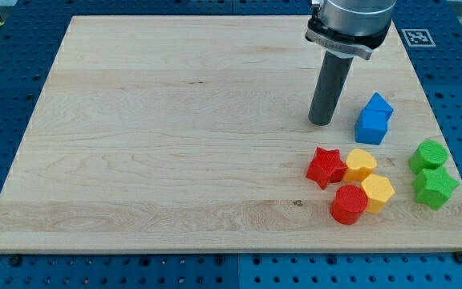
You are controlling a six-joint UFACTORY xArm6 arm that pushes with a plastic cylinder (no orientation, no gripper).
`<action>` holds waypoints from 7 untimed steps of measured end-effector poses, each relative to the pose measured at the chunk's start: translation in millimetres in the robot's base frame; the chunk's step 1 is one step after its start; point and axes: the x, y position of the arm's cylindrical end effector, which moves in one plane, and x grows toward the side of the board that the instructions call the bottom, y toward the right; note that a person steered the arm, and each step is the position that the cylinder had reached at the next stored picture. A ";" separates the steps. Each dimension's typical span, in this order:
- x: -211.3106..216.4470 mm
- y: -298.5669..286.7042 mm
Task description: Move the blue cube into the green circle
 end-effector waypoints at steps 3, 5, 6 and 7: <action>11.8 56.8; 26.1 60.5; 27.0 61.9; 27.0 73.7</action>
